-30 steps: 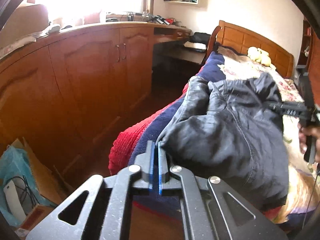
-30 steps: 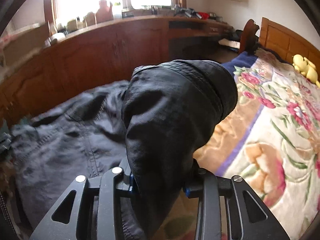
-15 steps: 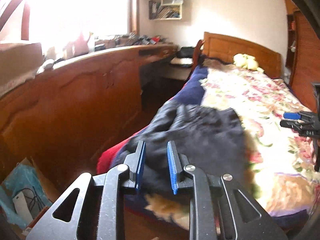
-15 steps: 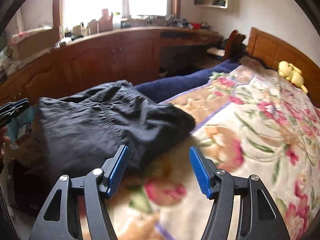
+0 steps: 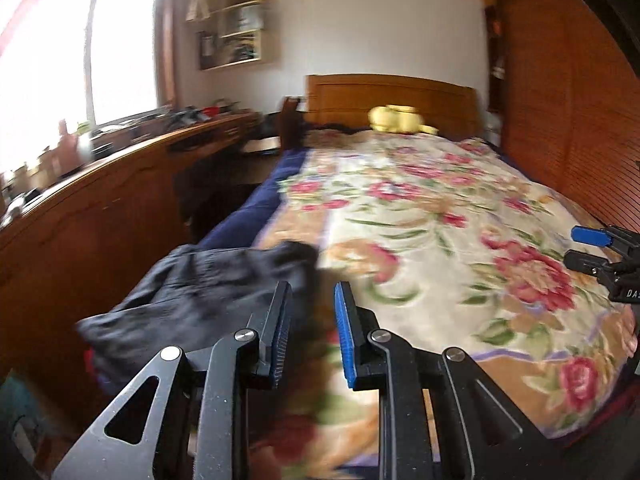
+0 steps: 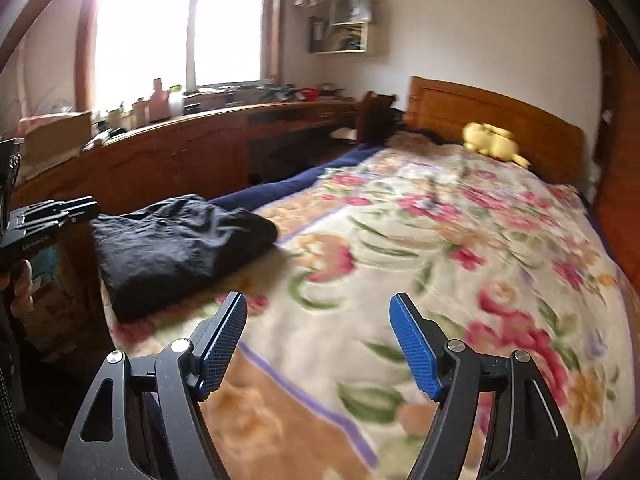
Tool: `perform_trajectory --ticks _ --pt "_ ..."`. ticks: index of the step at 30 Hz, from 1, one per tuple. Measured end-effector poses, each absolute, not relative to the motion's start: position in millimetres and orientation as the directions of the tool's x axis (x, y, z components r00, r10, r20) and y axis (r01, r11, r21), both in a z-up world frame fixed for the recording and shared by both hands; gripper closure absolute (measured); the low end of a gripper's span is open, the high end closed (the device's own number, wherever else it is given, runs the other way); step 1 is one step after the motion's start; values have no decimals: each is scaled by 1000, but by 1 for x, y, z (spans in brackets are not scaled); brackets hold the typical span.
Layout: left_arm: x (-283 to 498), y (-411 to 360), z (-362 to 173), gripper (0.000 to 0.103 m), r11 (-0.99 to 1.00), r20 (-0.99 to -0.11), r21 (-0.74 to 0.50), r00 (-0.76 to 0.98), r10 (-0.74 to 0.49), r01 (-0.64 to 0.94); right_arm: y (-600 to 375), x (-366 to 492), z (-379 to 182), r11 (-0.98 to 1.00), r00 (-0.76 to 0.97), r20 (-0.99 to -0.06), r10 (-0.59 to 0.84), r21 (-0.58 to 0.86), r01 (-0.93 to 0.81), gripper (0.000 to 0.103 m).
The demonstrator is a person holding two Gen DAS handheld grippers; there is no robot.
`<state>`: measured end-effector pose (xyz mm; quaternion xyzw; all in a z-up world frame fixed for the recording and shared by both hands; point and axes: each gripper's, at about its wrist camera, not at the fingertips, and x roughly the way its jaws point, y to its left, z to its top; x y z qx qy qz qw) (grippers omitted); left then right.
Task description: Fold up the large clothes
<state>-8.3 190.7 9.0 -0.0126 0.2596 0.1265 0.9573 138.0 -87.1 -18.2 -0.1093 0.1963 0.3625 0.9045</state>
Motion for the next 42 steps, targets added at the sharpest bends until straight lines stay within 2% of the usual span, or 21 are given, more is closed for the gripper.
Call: perform_trajectory --ticks 7,16,32,42 --pt "22 95 2 80 998 -516 -12 856 41 -55 -146 109 -25 797 731 -418 539 -28 -604 28" --pt "38 10 0 80 1000 -510 -28 860 -24 11 -196 70 -22 871 795 -388 466 45 -489 28" --pt "5 -30 46 80 999 -408 -32 912 -37 26 -241 -24 -1 936 909 -219 353 73 -346 27" --pt "-4 -33 51 80 999 -397 -22 917 -36 30 -229 -36 -12 940 918 -203 340 58 -336 27"
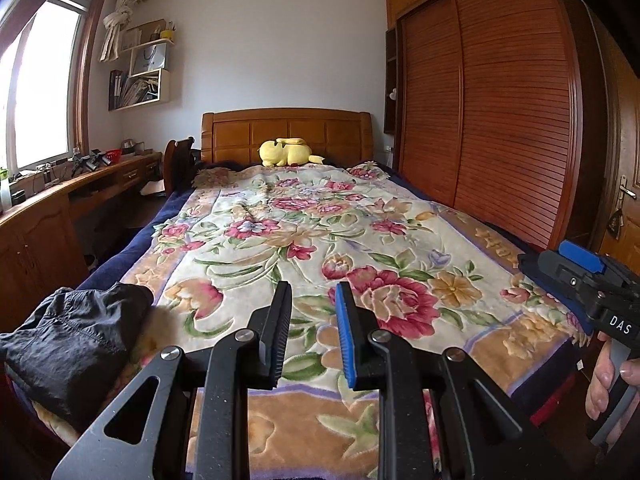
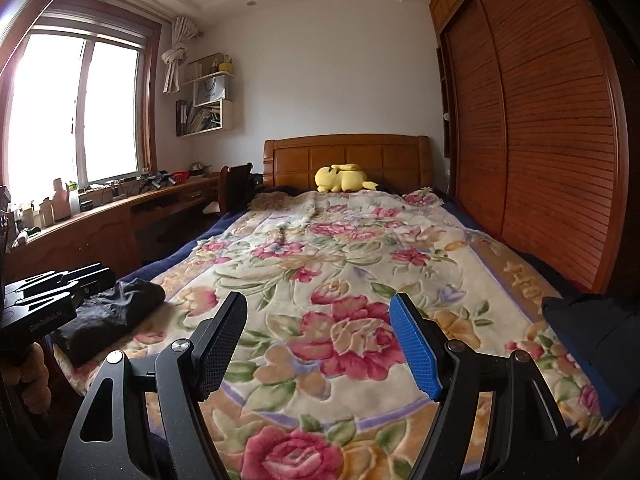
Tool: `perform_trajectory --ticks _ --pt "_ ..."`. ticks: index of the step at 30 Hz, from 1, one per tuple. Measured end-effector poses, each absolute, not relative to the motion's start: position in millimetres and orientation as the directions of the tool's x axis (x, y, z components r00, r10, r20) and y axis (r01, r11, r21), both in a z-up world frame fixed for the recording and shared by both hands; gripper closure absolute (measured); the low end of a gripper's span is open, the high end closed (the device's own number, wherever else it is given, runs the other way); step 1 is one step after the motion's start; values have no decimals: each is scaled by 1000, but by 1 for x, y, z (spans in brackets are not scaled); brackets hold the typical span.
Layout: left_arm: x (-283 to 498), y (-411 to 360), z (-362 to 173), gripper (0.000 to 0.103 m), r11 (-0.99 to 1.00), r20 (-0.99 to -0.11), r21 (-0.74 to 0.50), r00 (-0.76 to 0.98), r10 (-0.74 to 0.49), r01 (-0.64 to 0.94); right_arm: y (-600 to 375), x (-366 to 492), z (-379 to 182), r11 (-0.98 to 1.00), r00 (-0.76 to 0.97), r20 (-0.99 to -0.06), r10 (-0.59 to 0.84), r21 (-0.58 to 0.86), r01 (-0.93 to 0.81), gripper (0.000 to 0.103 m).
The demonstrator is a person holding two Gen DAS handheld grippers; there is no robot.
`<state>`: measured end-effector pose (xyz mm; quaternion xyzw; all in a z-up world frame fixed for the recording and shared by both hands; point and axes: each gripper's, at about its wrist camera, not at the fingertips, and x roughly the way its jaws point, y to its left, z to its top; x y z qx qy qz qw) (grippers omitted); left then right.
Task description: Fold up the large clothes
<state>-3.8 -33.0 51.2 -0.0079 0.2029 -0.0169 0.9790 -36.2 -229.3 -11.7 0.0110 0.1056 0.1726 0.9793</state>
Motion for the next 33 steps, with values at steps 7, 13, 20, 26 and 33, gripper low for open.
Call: perform_trajectory --ticks 7,13,20,26,33 --pt "-8 -35 52 80 999 -391 -22 920 -34 28 -231 -25 -10 942 918 -209 337 59 -332 27" --pt "-10 -38 53 80 999 -391 -21 920 -34 28 -236 -21 -9 940 916 -211 342 61 -337 27" --pt "-11 -38 54 80 999 -390 -20 920 -33 28 -236 -21 -10 939 915 -210 344 61 -339 27" --pt "-12 -38 54 80 999 -388 -20 921 -32 26 -237 -21 -10 938 915 -207 346 61 -341 27" --pt "-12 -38 54 80 999 -387 -19 922 -31 26 -237 -22 -11 936 914 -203 350 60 -345 27"
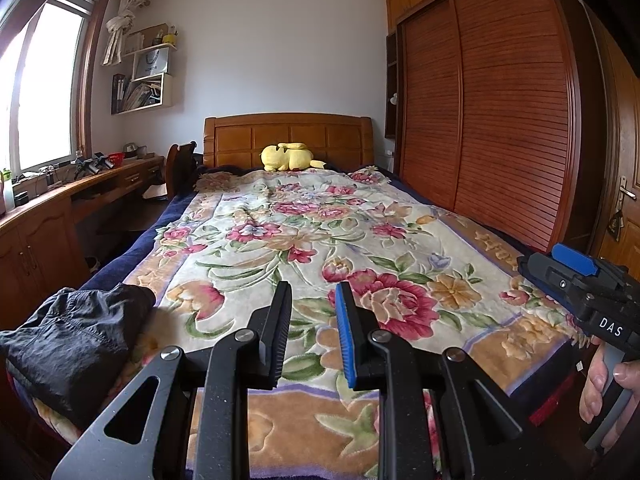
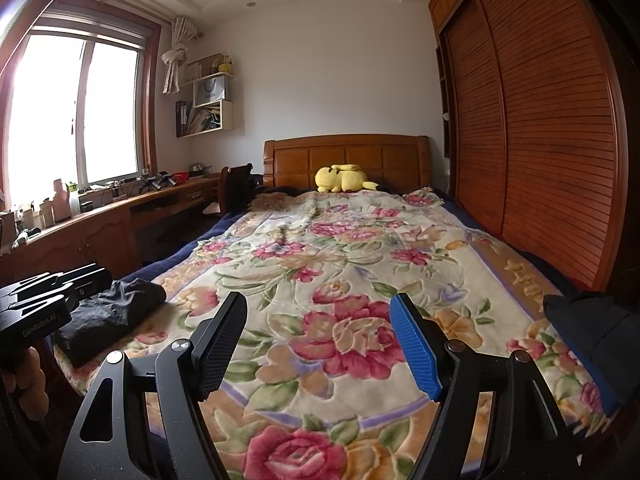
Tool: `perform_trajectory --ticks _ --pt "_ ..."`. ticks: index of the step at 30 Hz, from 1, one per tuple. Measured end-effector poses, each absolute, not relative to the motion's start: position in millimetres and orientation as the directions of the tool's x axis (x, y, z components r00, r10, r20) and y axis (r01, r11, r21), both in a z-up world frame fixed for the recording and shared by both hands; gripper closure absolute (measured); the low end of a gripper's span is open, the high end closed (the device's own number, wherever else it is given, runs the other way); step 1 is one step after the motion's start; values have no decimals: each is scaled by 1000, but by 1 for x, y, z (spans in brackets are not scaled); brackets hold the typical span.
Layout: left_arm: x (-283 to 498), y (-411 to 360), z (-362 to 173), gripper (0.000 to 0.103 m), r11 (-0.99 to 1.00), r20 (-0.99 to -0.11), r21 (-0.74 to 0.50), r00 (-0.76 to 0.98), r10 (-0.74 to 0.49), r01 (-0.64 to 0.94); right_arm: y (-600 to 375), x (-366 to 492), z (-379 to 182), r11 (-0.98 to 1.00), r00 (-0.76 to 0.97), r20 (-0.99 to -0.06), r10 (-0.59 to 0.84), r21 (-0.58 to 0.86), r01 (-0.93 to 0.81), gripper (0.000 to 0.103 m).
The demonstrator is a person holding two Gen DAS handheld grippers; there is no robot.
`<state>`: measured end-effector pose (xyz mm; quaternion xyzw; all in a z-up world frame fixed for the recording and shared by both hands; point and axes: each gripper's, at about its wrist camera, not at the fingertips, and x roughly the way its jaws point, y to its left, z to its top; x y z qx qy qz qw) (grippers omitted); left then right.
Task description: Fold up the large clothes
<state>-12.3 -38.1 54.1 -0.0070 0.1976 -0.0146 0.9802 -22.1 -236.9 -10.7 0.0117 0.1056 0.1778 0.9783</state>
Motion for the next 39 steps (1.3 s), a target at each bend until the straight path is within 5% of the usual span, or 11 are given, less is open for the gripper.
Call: perform_trajectory --ticks 39 --pt "-15 -36 59 80 1000 -376 -28 926 -24 14 -236 -24 -14 933 913 -197 359 67 -352 27"
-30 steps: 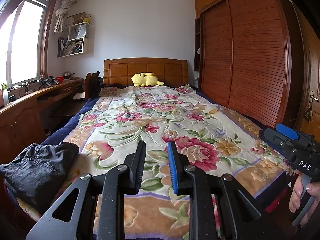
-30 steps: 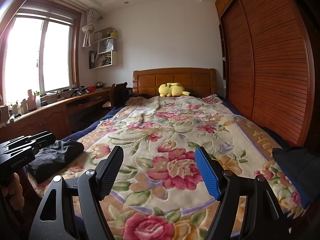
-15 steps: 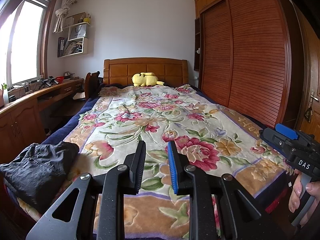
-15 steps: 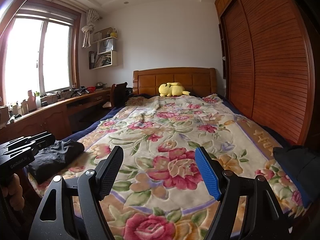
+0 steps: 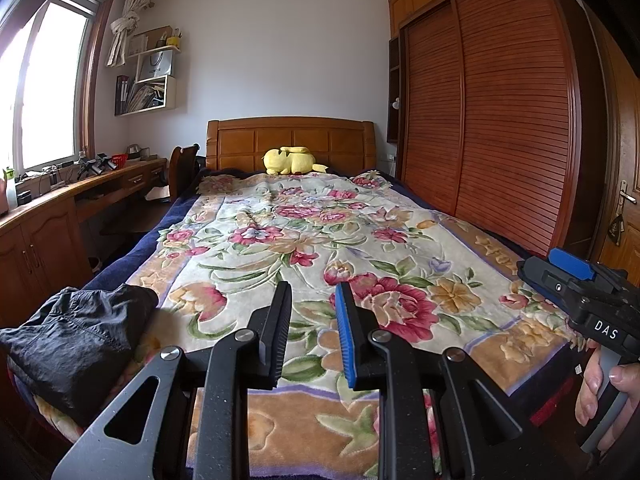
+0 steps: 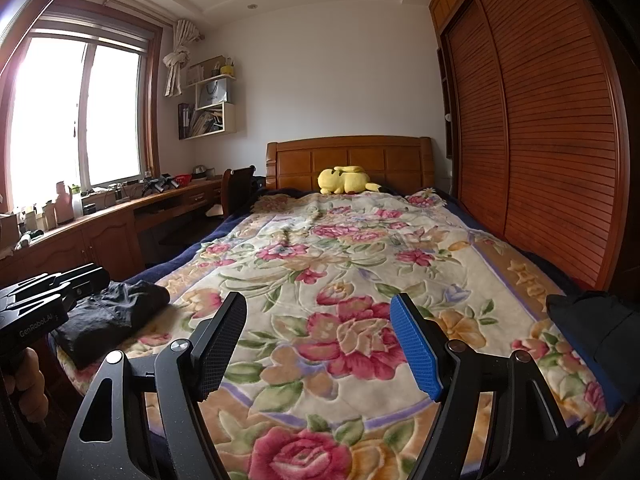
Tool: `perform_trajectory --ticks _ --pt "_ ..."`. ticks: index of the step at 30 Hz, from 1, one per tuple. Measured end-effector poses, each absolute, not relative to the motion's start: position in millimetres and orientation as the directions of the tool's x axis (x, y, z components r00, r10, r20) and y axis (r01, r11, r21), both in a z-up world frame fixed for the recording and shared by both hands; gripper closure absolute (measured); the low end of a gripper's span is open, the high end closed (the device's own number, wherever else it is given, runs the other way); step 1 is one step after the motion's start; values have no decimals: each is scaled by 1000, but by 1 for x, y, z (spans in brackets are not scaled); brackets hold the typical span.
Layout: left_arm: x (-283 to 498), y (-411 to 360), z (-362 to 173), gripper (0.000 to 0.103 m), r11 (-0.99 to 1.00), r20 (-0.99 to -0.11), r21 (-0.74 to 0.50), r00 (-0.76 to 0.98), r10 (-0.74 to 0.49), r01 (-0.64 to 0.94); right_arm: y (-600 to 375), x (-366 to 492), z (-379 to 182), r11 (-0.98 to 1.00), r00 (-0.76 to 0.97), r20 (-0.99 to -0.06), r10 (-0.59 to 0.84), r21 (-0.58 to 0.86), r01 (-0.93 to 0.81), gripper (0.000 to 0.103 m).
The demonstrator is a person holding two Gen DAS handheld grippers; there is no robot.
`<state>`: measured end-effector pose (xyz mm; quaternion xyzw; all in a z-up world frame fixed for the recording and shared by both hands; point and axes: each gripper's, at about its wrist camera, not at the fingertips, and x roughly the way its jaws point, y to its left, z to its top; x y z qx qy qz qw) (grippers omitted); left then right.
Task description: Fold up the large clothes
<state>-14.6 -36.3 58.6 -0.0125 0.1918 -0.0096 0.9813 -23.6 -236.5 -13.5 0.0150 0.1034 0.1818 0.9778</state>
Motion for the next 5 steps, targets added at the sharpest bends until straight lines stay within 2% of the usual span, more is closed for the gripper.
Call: perform_trajectory --ticks 5 --pt "-15 -37 58 80 1000 -376 -28 926 -24 14 -235 -24 -14 933 912 -196 360 67 -353 27"
